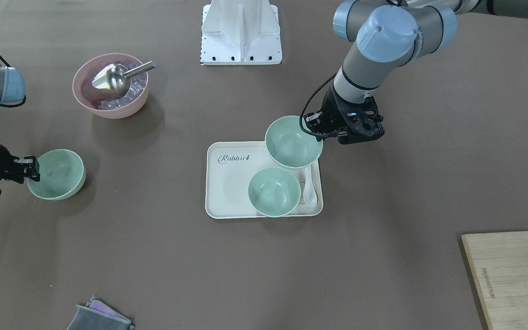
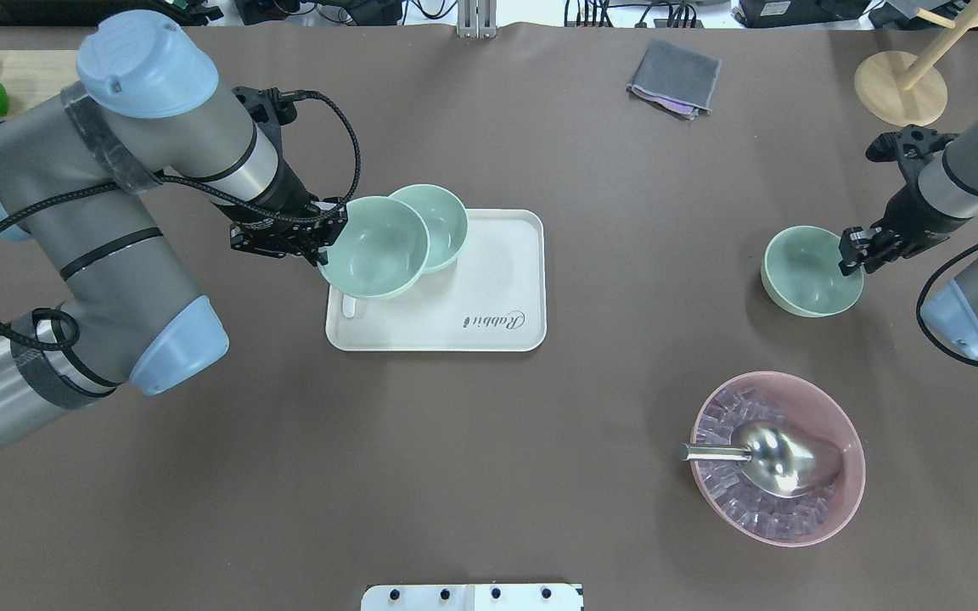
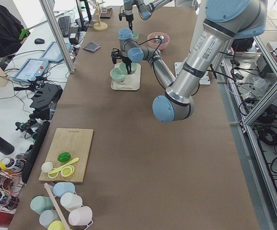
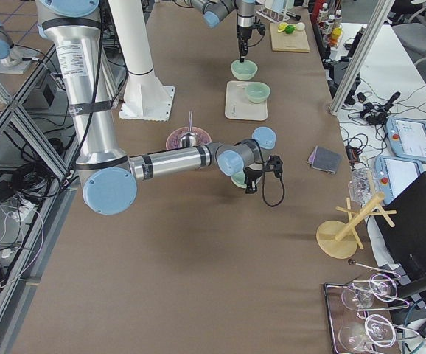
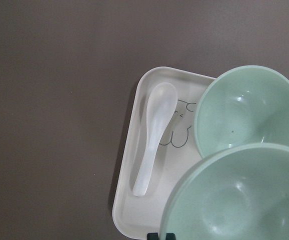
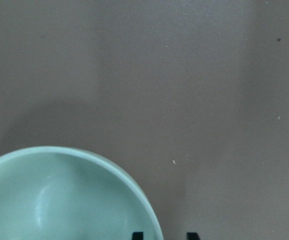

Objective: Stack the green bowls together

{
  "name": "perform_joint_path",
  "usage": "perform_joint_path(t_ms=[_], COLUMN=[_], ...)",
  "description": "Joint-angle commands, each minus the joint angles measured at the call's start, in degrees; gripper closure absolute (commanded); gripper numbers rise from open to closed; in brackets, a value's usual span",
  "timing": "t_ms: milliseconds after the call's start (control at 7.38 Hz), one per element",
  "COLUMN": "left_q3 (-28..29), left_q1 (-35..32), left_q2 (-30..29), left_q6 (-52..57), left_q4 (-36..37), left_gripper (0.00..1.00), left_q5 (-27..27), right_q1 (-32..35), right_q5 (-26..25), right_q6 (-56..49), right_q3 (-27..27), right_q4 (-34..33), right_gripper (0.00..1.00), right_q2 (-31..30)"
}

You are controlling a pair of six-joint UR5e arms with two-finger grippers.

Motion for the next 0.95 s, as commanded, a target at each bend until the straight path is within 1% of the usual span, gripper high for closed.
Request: perform_joint_path(t_ms=[0, 271, 406, 542, 677, 812], left_q3=[0.82, 1.08, 2.56, 4.06, 4.33, 5.03], left_q1=[0.0, 0.09, 0.0, 0.0, 0.0, 0.09], left_q2=[-0.35, -0.44, -1.57, -2.71, -2.72, -2.81], left_q6=[0.09, 0.09, 0.09, 0.18, 0.27, 0.27], left_q4=[-0.3, -0.39, -0.65, -0.65, -0.74, -0.83], left_gripper=[1.0, 1.0, 1.0, 1.0, 1.0, 1.0], left_q5=[0.07, 0.16, 0.16, 0.25, 0.25, 0.42], right_q1=[0.01, 0.01, 0.01, 0.1, 1.23, 1.94], right_q5=[0.99, 0.99, 1.34, 3.78, 6.5, 7.31], right_q6=[-0.25, -0.34, -0.34, -0.26, -0.26, -0.17], right_q3=[0.08, 0.17, 0.69, 1.39, 1.75, 2.19], right_q4=[0.0, 0.0, 0.0, 0.0, 0.0, -0.09], right_gripper=[0.99, 1.0, 1.0, 1.0, 1.0, 1.0], right_q2=[-0.19, -0.11, -0.1, 0.07, 0.25, 0.51])
